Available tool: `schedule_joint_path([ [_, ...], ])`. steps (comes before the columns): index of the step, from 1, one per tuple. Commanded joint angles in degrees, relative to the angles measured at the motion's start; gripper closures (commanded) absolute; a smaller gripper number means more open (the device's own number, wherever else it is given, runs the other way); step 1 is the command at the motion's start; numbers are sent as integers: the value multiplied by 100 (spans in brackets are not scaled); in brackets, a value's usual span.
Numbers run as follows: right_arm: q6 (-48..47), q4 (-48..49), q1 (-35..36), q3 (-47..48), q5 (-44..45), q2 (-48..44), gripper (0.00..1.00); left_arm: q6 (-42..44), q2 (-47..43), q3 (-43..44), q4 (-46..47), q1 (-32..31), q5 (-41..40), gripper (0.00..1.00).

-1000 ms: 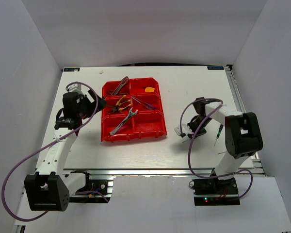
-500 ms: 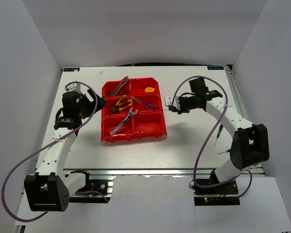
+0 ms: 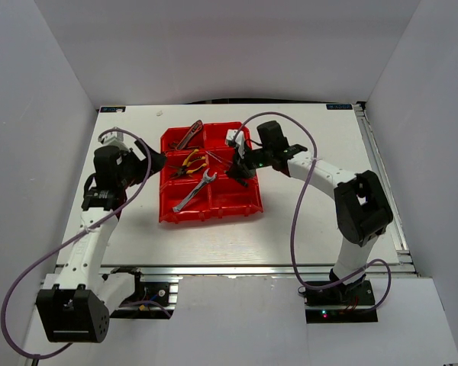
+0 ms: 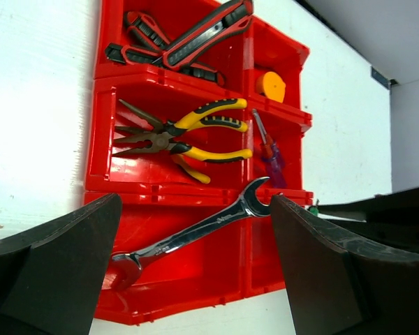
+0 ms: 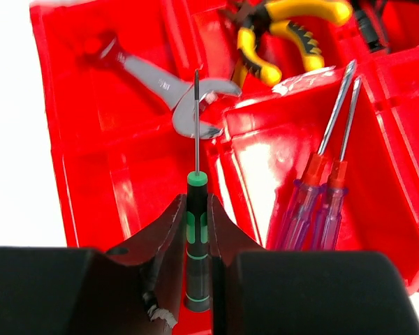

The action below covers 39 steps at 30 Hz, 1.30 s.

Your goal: Sort the tools into containers

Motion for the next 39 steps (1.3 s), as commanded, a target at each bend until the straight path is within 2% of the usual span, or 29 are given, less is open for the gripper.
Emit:
schedule_joint_path([
  [1, 671, 704, 58, -134, -211, -174, 97, -111, -352, -148, -4, 34, -41, 2],
  [3, 671, 766, 93, -336, -203, -218, 95, -137, -405, -184, -4, 34, -59, 2],
  [6, 671, 757, 111, -486, -141, -245, 82, -102, -370, -123, -48, 34, -76, 2],
  [7, 654, 766, 111, -504, -98, -236, 72, -85, -361, -70, -57, 34, -76, 2],
  [11, 417, 704, 120, -460, -18, -271, 57, -23, -387, -26, -83, 34, -94, 2],
  [15, 31, 424, 102, -399, 114, -499, 50, -58, -501, -96, -83, 34, -59, 2],
  [21, -576, -508, -91, -293, 569, -1078, 40, -93, -861, -272, -127, 34, 38, 2],
  [23, -612, -666, -274, -389, 1158, -1368, 28, -49, -1037, -377, -153, 34, 99, 2],
  [24, -386, -693, -380, -442, 1394, -1448, 11, -41, -1099, -430, -153, 34, 125, 2],
  [28, 512, -895, -1266, -618, 1669, -1765, 11, -128, -1564, -781, -162, 34, 170, 2],
  [31, 1125, -1053, -1680, -890, 2353, -2081, 11, -207, -1969, -1071, -162, 34, 213, 2],
  [32, 1320, -1062, -1769, -1074, 2964, -2239, 11, -268, -2100, -1133, -171, 34, 240, 2],
  [34, 1846, -1132, -1927, -1355, 3626, -2415, 11, -295, -2145, -1195, -197, 34, 301, 2],
  [35, 2040, -1167, -1972, -1444, 4386, -2451, 10, -287, -2163, -1186, -223, 34, 328, 2],
  [39, 2701, -1369, -2235, -1857, 5640, -2574, 11, -295, -2119, -1142, -232, 34, 380, 2],
])
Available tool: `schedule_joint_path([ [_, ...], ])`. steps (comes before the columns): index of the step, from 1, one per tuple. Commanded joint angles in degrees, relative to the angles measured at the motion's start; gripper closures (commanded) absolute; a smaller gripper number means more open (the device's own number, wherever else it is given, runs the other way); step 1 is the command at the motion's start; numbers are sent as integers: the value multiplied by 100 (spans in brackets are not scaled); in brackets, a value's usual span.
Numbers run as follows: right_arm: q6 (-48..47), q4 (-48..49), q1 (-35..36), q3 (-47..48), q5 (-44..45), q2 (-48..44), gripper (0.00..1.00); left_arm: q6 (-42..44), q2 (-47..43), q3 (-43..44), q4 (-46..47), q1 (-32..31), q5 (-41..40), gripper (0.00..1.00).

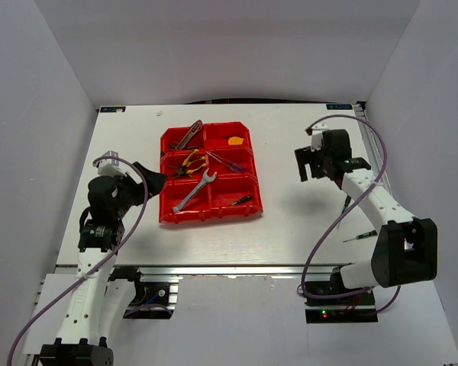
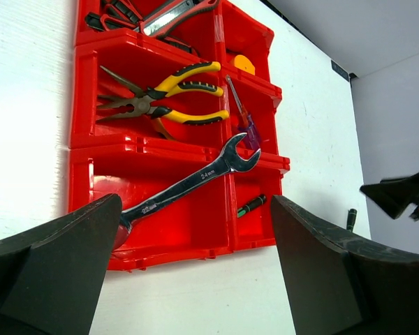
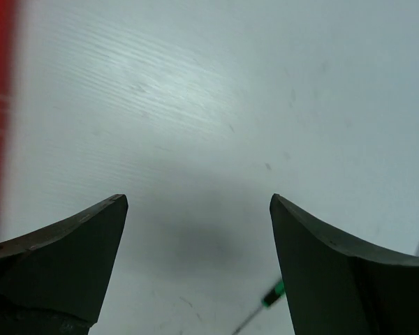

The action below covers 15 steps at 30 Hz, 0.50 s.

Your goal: Sort the tools into containers

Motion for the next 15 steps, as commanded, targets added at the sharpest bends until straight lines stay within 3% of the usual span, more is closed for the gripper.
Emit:
schedule_joint_path([
  [1, 946, -316, -327, -264, 1691, -196, 11, -83, 10, 29, -9, 34, 158, 2],
  [6, 1509, -1079, -1380, -186, 1878, 163, 13, -259, 107, -6, 78, 34, 254, 2],
  [9, 1580, -1467, -1716, -45, 1711, 576, 21, -321, 168, -6, 113, 34, 263, 2],
  [15, 1632, -1372, -1770, -369, 1940, 551, 21, -488, 396, 38, 105, 34, 395, 2],
])
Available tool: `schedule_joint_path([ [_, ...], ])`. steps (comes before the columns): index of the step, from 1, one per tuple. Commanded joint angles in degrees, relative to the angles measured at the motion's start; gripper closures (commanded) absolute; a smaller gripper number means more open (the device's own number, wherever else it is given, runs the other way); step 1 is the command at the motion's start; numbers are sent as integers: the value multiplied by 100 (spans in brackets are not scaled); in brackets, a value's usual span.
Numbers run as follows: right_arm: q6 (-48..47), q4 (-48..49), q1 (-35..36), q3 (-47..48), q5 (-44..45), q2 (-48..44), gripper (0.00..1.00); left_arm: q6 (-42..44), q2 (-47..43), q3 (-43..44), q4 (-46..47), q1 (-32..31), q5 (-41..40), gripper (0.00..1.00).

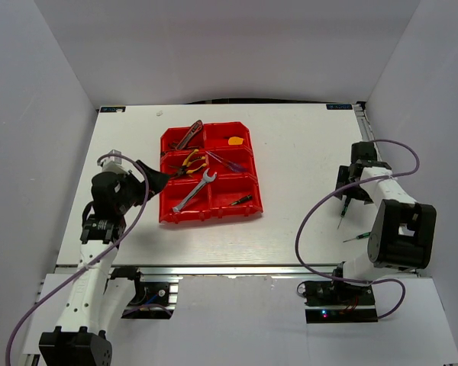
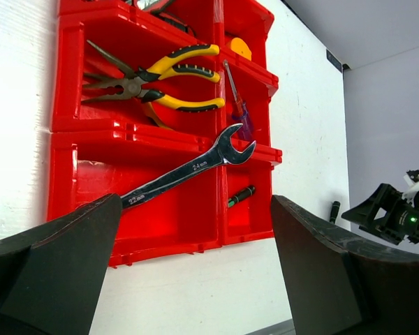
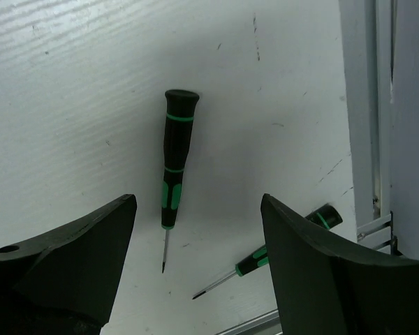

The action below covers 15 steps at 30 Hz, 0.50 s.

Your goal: Sort the tools into containers

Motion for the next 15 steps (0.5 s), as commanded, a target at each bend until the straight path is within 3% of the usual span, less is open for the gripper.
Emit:
schedule_joint_path([
  [1, 295, -58, 33, -168, 95, -173, 21, -145, 119, 47, 46, 34, 220, 2],
  [7, 682, 425, 7, -450, -468, -24, 22, -153, 444, 196, 54, 34, 247, 2],
  [15, 673, 1145, 7, -661, -424, 468, 28, -294, 481, 171, 107, 34, 265, 2],
])
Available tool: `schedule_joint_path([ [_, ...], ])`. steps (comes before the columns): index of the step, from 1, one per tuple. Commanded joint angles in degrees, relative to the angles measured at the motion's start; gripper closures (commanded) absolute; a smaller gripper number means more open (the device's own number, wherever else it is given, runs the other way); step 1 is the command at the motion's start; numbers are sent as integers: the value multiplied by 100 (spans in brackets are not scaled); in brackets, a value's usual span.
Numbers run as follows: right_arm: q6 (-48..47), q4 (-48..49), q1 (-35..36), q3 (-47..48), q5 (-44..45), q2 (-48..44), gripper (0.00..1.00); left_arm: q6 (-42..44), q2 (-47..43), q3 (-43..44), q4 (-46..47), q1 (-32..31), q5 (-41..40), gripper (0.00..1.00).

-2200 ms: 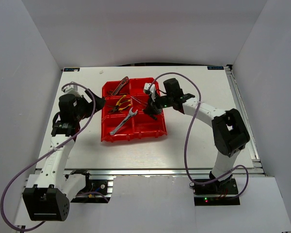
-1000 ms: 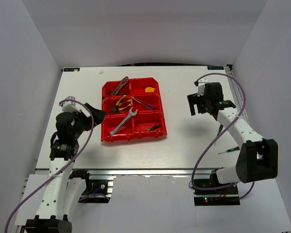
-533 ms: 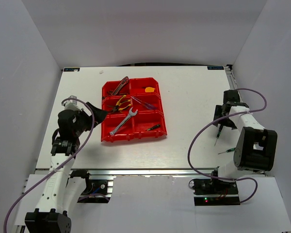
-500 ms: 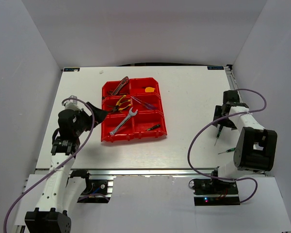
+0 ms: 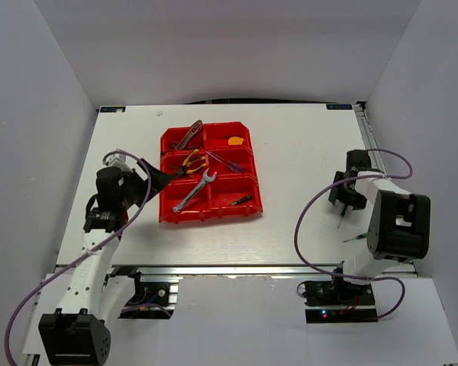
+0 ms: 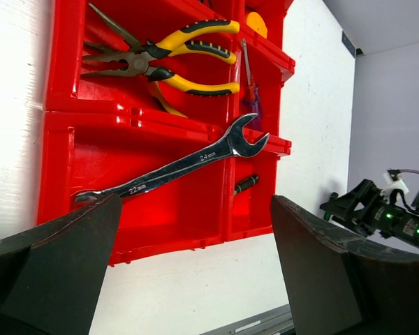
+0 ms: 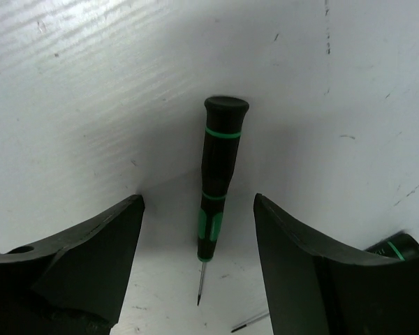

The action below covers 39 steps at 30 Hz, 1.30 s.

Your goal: Sort the tools into containers

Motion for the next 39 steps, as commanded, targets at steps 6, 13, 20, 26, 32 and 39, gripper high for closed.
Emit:
schedule_joint_path([
  [6, 59, 627, -28, -255, -164, 279, 39, -229, -687, -166, -9, 34, -81, 2],
  [13, -239, 794, -46, -343, -778, 209, 66, -141, -1030, -227, -264, 34, -222, 2],
  [20, -1142, 1083, -37, -370, -2175, 174, 88, -1, -1074, -184, -264, 34, -328, 2],
  [26, -2426, 1269, 357, -19, -3424, -229, 97, 61, -1092, -236, -246, 34, -415, 2],
  [32, -3464, 1251, 1236, 315, -4645, -765, 99, 70, -1136, -289, -238, 34, -486, 2],
  [39, -5298, 724, 2247, 772, -5780, -1013, 100, 96, -1259, -315, -290, 34, -539, 2],
])
